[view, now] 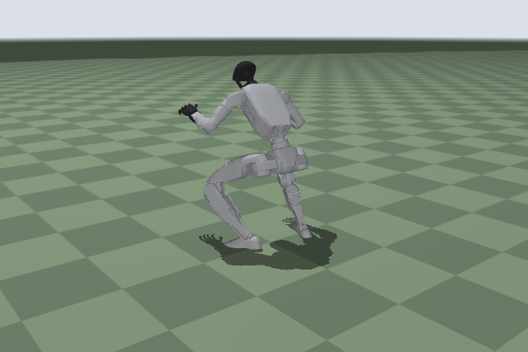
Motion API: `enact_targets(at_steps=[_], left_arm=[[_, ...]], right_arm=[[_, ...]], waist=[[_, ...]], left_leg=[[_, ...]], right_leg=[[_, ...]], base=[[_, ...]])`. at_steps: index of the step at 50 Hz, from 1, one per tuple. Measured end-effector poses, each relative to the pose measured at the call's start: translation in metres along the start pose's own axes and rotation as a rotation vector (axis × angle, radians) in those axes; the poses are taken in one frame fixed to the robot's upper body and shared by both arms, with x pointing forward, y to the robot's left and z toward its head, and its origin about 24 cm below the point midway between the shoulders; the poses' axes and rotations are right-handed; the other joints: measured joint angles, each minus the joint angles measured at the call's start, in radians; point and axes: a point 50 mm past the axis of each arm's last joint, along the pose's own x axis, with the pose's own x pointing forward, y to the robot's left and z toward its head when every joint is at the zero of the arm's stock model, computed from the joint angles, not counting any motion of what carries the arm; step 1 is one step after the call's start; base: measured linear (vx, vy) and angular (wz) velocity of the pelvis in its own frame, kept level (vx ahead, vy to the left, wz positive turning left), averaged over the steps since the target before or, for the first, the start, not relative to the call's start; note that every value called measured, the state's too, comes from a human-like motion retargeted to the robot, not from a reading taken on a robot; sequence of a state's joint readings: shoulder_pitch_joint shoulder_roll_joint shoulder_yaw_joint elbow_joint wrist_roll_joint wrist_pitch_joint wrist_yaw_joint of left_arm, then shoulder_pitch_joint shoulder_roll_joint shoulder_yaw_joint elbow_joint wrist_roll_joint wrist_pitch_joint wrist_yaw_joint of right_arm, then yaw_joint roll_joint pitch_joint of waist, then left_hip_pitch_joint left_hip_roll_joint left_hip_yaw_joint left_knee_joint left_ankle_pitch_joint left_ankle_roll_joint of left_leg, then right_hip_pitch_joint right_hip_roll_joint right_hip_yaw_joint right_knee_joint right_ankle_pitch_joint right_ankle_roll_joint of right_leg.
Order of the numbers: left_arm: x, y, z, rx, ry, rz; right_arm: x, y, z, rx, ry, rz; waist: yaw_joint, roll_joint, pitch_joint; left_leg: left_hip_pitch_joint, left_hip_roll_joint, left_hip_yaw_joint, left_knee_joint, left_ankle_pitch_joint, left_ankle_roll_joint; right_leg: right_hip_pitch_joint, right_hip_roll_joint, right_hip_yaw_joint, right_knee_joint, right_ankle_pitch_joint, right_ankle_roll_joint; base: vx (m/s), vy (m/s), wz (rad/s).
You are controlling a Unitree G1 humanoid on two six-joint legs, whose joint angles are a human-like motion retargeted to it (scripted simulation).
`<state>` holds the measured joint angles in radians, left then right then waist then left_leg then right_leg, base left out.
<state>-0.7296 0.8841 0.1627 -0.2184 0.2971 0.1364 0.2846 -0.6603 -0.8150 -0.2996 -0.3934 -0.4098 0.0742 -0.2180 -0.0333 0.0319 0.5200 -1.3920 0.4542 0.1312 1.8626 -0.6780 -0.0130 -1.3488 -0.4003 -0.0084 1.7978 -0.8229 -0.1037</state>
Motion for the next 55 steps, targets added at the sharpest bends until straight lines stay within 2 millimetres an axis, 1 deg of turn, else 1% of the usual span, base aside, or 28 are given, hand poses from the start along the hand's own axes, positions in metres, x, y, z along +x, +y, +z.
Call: enact_targets(at_steps=[2,3,5,7,9,11,16,18,20,22,25,28,32,35,40,42,43,46,48,50,52,55], left_arm=[[0.01,0.009,0.007,0.06,-0.065,-0.019],[0.013,0.009,0.01,0.072,-0.088,-0.045],[0.011,0.004,0.009,0.124,-0.112,-0.119],[0.004,-0.005,0.005,0.172,-0.119,-0.216],[-0.01,-0.021,-0.001,0.203,-0.124,-0.334],[-0.025,-0.034,-0.007,0.22,-0.123,-0.427],[-0.06,-0.059,-0.018,0.225,-0.104,-0.603],[-0.074,-0.067,-0.023,0.218,-0.082,-0.658],[-0.094,-0.079,-0.032,0.194,-0.026,-0.711],[-0.103,-0.083,-0.04,0.188,0.022,-0.717],[-0.106,-0.079,-0.051,0.193,0.078,-0.692],[-0.101,-0.076,-0.051,0.176,0.077,-0.646],[-0.09,-0.07,-0.049,0.198,0.045,-0.594],[-0.081,-0.067,-0.044,0.203,0.015,-0.553],[-0.076,-0.069,-0.039,0.189,-0.004,-0.516],[-0.077,-0.071,-0.036,0.177,-0.015,-0.528],[-0.079,-0.074,-0.036,0.169,-0.015,-0.536],[-0.085,-0.08,-0.034,0.158,-0.01,-0.566],[-0.088,-0.085,-0.032,0.131,-0.007,-0.589],[-0.089,-0.09,-0.029,0.109,-0.009,-0.608],[-0.087,-0.093,-0.028,0.103,-0.006,-0.61],[-0.08,-0.094,-0.024,0.112,-0.03,-0.603]], right_arm=[[0.012,-0.004,0.004,-0.026,-0.045,0.024],[0.017,-0.004,0.005,-0.061,-0.063,0.044],[0.019,0.003,0.004,-0.102,-0.08,0.124],[0.015,0.012,0.0,-0.134,-0.085,0.202],[0.003,0.029,-0.007,-0.165,-0.067,0.327],[-0.008,0.04,-0.012,-0.194,-0.065,0.415],[-0.037,0.063,-0.02,-0.217,-0.051,0.578],[-0.049,0.071,-0.024,-0.211,-0.032,0.632],[-0.069,0.083,-0.029,-0.183,0.014,0.69],[-0.079,0.088,-0.033,-0.167,0.052,0.707],[-0.084,0.082,-0.04,-0.165,0.087,0.712],[-0.086,0.078,-0.044,-0.137,0.127,0.677],[-0.081,0.07,-0.046,-0.177,0.107,0.663],[-0.079,0.068,-0.046,-0.188,0.097,0.655],[-0.079,0.07,-0.044,-0.187,0.084,0.666],[-0.08,0.071,-0.043,-0.189,0.083,0.686],[-0.081,0.073,-0.043,-0.182,0.085,0.692],[-0.082,0.078,-0.039,-0.155,0.078,0.708],[-0.083,0.081,-0.036,-0.125,0.084,0.715],[-0.084,0.085,-0.034,-0.102,0.088,0.72],[-0.083,0.089,-0.03,-0.07,0.08,0.724],[-0.078,0.092,-0.025,-0.058,0.056,0.734]], waist=[[-0.003,-0.006,0.0],[-0.007,-0.007,0.0],[0.018,-0.032,0.0],[0.04,-0.024,0.0],[0.05,-0.032,0.0],[0.044,-0.035,0.0],[0.02,-0.043,0.0],[0.011,-0.046,0.0],[0.003,-0.061,0.0],[-0.013,-0.072,0.0],[-0.042,-0.055,0.0],[-0.031,-0.032,0.0],[-0.011,-0.012,0.0],[0.004,-0.01,0.0],[0.023,-0.015,0.0],[0.013,-0.024,0.0],[0.013,-0.025,0.0],[0.011,-0.027,0.0],[0.002,-0.03,0.0],[-0.005,-0.029,0.0],[-0.009,-0.028,0.0],[-0.014,-0.026,0.0]], left_leg=[[-0.113,0.024,-0.052,0.149,-0.032,0.015],[-0.162,0.034,-0.087,0.235,-0.066,0.051],[-0.178,0.085,-0.121,0.392,-0.137,0.088],[-0.178,0.117,-0.187,0.504,-0.179,0.077],[-0.178,0.117,-0.268,0.627,-0.194,0.086],[-0.178,0.096,-0.325,0.718,-0.195,0.083],[-0.178,0.021,-0.418,0.882,-0.195,0.059],[-0.178,-0.005,-0.437,0.922,-0.195,0.042],[-0.178,-0.019,-0.433,0.952,-0.195,0.025],[-0.178,-0.01,-0.394,0.948,-0.195,0.038],[-0.178,-0.005,-0.355,0.913,-0.195,0.06],[-0.178,0.041,-0.322,0.854,-0.193,0.048],[-0.178,0.057,-0.332,0.825,-0.193,0.042],[-0.178,0.061,-0.358,0.837,-0.194,0.035],[-0.178,0.05,-0.418,0.895,-0.195,0.037],[-0.178,0.004,-0.459,0.92,-0.195,0.049],[-0.178,0.001,-0.465,0.929,-0.195,0.05],[-0.178,0.012,-0.467,0.95,-0.194,0.029],[-0.178,-0.001,-0.47,0.944,-0.195,0.039],[-0.178,-0.005,-0.461,0.926,-0.195,0.055],[-0.178,0.025,-0.438,0.915,-0.193,0.032],[-0.178,0.035,-0.424,0.891,-0.193,0.026]], right_leg=[[-0.107,0.004,0.045,0.151,-0.037,-0.002],[-0.158,0.004,0.07,0.238,-0.046,0.002],[-0.221,0.058,0.151,0.376,-0.05,0.014],[-0.221,0.102,0.176,0.469,-0.05,0.006],[-0.221,0.145,0.234,0.596,-0.05,0.009],[-0.221,0.175,0.294,0.701,-0.05,0.016],[-0.221,0.271,0.453,0.899,-0.05,0.078],[-0.221,0.309,0.51,0.949,-0.05,0.119],[-0.221,0.363,0.597,0.988,-0.05,0.187],[-0.221,0.374,0.64,0.984,-0.05,0.218],[-0.221,0.314,0.599,0.931,-0.05,0.186],[-0.221,0.25,0.5,0.839,-0.05,0.149],[-0.221,0.226,0.432,0.803,-0.05,0.114],[-0.221,0.237,0.42,0.818,-0.05,0.115],[-0.221,0.289,0.454,0.891,-0.05,0.139],[-0.221,0.303,0.481,0.931,-0.05,0.161],[-0.221,0.313,0.49,0.941,-0.05,0.168],[-0.221,0.348,0.519,0.957,-0.05,0.187],[-0.221,0.341,0.518,0.953,-0.05,0.193],[-0.221,0.32,0.5,0.934,-0.05,0.186],[-0.221,0.316,0.483,0.909,-0.05,0.177],[-0.221,0.299,0.454,0.881,-0.05,0.168]], base=[[-0.04,0.01,-0.21],[-0.05,0.04,-0.48],[-0.11,0.09,-0.99],[-0.17,0.06,-0.93],[-0.27,-0.04,-0.35],[-0.22,-0.05,0.05],[-0.12,-0.04,0.15],[0.0,0.0,0.0],[0.0,0.0,0.0],[0.01,0.02,0.15],[0.02,0.06,0.27],[0.03,0.05,-0.06],[0.0,0.0,0.0],[-0.01,-0.03,-0.12],[-0.03,-0.05,-0.15],[-0.05,-0.09,0.1],[0.0,0.0,0.0],[0.0,0.01,-0.06],[0.0,0.0,0.0],[-0.03,-0.01,0.08],[0.0,0.0,0.0],[0.0,0.0,0.0]])
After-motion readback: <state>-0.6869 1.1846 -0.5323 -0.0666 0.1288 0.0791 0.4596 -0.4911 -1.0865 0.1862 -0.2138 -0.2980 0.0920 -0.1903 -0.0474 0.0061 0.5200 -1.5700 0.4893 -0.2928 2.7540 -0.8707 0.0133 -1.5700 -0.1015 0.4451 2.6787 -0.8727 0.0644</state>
